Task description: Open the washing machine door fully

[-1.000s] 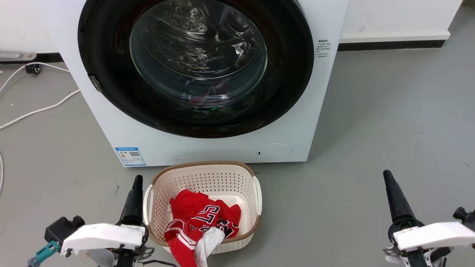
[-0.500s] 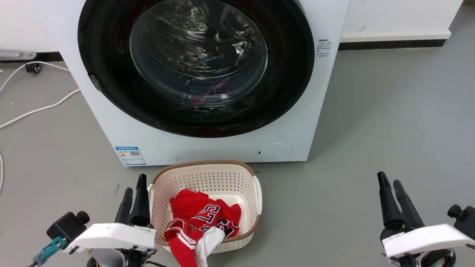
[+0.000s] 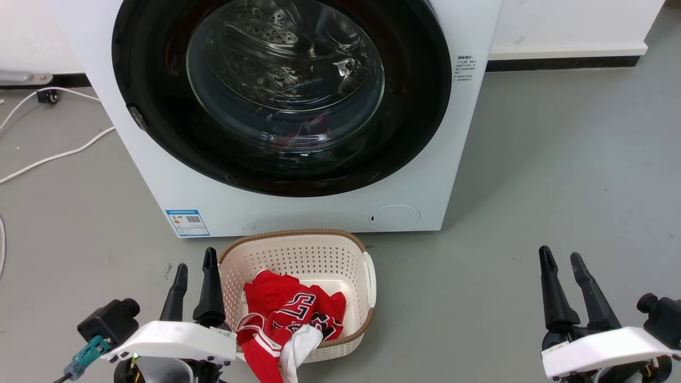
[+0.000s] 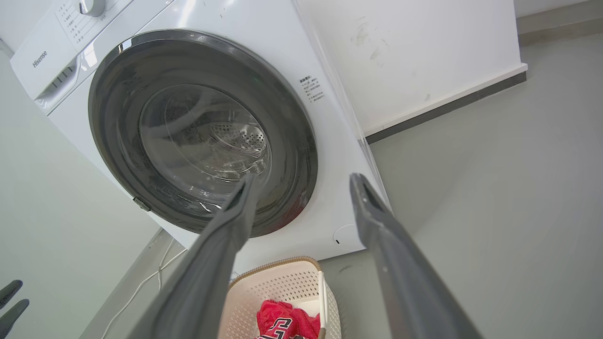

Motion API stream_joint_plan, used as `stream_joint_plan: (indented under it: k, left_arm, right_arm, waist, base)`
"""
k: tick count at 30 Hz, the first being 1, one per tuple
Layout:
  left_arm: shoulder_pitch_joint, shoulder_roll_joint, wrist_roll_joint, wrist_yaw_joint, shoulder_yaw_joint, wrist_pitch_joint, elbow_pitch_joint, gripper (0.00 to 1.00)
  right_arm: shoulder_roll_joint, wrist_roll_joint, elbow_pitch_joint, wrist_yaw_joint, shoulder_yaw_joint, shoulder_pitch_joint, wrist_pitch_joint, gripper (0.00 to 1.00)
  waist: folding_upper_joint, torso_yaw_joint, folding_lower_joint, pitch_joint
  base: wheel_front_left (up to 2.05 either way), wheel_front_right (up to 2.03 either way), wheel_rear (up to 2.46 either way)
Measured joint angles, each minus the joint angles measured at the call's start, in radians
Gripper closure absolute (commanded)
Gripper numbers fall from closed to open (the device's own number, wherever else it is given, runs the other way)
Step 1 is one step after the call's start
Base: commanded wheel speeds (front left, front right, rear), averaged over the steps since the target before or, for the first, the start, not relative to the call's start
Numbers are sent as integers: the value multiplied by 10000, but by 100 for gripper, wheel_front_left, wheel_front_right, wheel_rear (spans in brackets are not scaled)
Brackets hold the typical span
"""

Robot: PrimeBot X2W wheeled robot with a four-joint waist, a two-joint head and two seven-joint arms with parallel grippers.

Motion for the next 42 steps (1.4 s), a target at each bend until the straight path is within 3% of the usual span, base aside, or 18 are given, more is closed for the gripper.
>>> stream_joint_plan:
  k: [16,42]
  left_arm:
    - [159,4,2011,203,-322,-449,-291,0]
    - [485,10,4495,445,-619,-1030,-460,0]
  right_arm:
    - [-2,-1733,-589,0,268,279,-437,0]
    - [-4,-3417,-976,2,115,647,-1043,0]
  waist:
    - [0,0,0,15]
    - [0,50,-1,-1]
  base:
    - [0,0,0]
    - [0,0,0]
